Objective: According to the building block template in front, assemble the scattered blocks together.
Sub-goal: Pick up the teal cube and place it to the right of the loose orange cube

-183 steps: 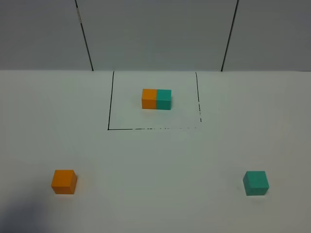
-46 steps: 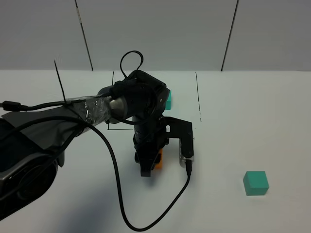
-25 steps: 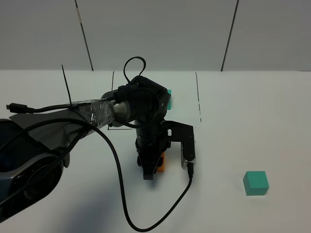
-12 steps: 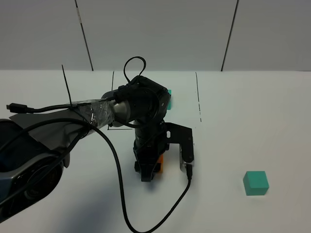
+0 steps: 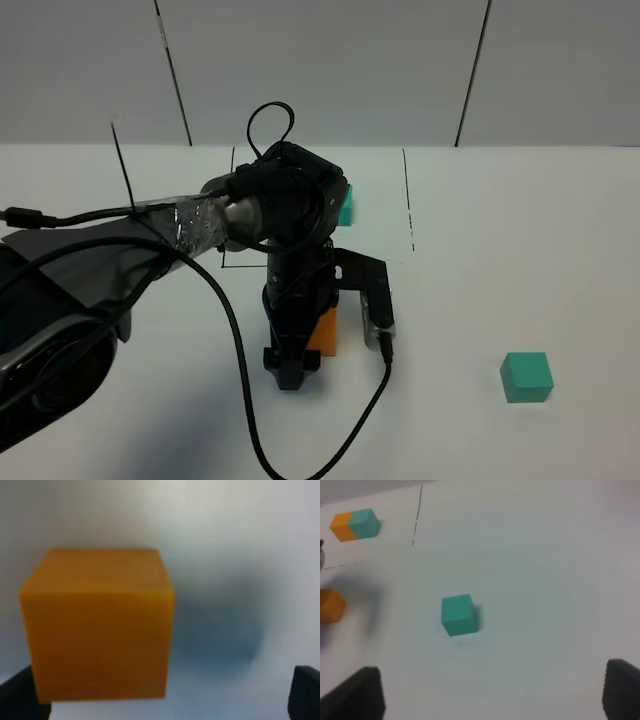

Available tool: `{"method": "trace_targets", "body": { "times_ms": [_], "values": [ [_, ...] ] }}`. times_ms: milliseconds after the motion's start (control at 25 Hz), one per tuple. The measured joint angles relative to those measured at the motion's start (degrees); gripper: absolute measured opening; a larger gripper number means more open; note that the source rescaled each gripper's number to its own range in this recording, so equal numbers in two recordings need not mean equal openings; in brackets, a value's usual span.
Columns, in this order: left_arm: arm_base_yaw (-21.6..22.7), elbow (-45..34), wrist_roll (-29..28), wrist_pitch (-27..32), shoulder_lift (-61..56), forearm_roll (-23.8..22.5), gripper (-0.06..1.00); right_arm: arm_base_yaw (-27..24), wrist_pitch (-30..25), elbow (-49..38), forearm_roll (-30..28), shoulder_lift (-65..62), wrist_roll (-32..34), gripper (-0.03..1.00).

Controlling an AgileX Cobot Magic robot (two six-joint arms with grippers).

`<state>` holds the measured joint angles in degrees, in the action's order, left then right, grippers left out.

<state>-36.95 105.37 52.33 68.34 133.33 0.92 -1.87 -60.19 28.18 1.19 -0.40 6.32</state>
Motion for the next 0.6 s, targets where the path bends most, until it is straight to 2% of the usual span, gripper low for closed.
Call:
{"method": "trace_targets", "body": {
  "times_ms": [80,280,400,480,600],
  "values": [
    [0.0,0.0,-3.3,0.0,-2.2,0.0,0.98,0.0,0.0,0.0,0.0,0.0,0.1,0.74],
    [1.8,0.0,-17.2,0.0,-8.5,-0.6,0.93,0.0,0.0,0.0,0.0,0.0,0.1,0.74],
    [6.5,0.0,-24.7,0.0,-11.5,-1.6,0.9,0.0,0.0,0.0,0.0,0.0,0.1,0.74],
    [11.1,-0.1,-29.0,0.1,-13.6,-1.8,0.87,0.0,0.0,0.0,0.0,0.0,0.1,0.74],
    [18.4,-2.4,-32.8,0.1,-18.5,-1.8,0.85,0.0,0.0,0.0,0.0,0.0,0.0,0.74]
  ]
}}
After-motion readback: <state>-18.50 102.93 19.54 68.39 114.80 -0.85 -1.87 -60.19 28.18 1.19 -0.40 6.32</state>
